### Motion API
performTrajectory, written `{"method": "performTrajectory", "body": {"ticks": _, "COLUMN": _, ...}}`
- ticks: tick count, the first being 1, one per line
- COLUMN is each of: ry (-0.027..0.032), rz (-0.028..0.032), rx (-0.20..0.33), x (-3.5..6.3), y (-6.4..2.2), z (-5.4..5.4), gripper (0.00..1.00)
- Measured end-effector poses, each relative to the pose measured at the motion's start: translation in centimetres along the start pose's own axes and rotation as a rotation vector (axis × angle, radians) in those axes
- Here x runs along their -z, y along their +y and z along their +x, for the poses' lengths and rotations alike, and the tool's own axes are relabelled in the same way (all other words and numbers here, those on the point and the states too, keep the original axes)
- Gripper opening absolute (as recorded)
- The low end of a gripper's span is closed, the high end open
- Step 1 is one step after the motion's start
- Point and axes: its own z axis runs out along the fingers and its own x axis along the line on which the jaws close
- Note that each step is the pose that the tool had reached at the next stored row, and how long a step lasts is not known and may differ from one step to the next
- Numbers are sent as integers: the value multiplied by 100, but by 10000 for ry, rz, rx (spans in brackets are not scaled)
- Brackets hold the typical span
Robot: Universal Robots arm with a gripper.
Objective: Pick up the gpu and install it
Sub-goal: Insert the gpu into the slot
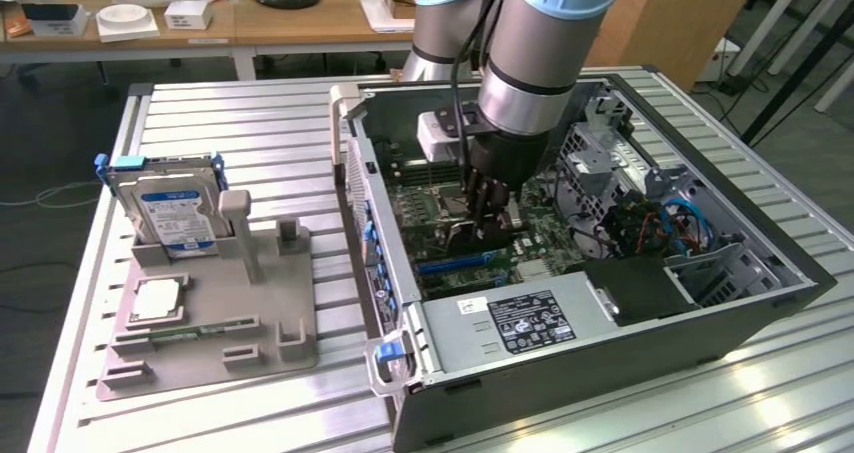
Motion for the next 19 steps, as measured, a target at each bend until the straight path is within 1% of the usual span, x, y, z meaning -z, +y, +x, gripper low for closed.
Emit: {"method": "performTrajectory", "body": {"ticks": 19, "ry": 2, "rz": 15, "rx": -1, "x": -104, "y": 5, "z": 3, "gripper": 26}}
